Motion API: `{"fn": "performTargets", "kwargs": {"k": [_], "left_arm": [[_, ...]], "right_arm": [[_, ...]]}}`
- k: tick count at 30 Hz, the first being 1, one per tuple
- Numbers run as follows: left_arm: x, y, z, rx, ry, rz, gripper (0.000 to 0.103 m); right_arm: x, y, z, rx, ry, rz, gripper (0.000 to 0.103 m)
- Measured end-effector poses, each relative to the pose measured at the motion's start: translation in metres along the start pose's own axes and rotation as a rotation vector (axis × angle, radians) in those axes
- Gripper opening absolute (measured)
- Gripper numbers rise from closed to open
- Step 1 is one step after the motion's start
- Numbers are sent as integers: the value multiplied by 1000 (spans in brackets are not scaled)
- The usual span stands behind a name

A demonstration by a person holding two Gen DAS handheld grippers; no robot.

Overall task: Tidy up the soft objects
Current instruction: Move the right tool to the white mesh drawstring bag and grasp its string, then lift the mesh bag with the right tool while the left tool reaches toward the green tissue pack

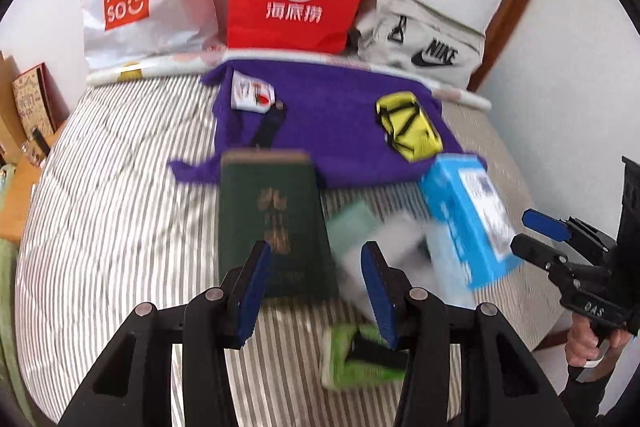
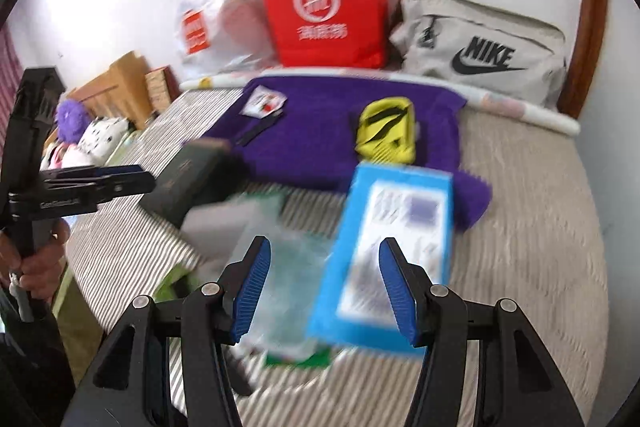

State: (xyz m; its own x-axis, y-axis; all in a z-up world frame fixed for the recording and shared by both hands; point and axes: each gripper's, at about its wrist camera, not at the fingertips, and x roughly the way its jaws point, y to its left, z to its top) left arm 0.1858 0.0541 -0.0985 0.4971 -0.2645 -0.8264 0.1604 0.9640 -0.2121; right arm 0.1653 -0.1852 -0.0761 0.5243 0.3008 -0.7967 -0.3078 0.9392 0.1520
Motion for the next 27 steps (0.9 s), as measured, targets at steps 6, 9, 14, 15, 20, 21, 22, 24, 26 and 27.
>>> {"fn": "performTargets", "kwargs": {"k": [6,9,14,15,20,21,22,24,26,27], "left_arm": [[-2,5,-33,-31,29,-19,45],[1,11,-48,-47,34,-20,45],[7,18,-71,-69,48,-28,45],[9,20,-75,-78,51,-43,45],[12,23,-87,-87,59,-55,45],[13,24,-87,-90,60,-56,45],[13,25,-88,-93,59,-61,45],[12,25,-89,-99,57,-71,45],[12,24,-90,-94,56,-76,45],[12,24,-90,-93,57,-79,45]], "right_arm": [[10,43,-33,-74,21,37,62],[20,62,-45,-138,10,11,62],[43,73,-55,-209,33,-38,62],[48,74,-55,-213,43,-46,60],[55,66,-50,-161,63,0,6],[47,65,-49,-147,35,22,6],[40,65,-48,-138,12,29,6],[24,64,-45,-111,-23,51,5],[8,59,-43,-74,-52,76,5],[0,56,-44,-61,-60,86,5]]}}
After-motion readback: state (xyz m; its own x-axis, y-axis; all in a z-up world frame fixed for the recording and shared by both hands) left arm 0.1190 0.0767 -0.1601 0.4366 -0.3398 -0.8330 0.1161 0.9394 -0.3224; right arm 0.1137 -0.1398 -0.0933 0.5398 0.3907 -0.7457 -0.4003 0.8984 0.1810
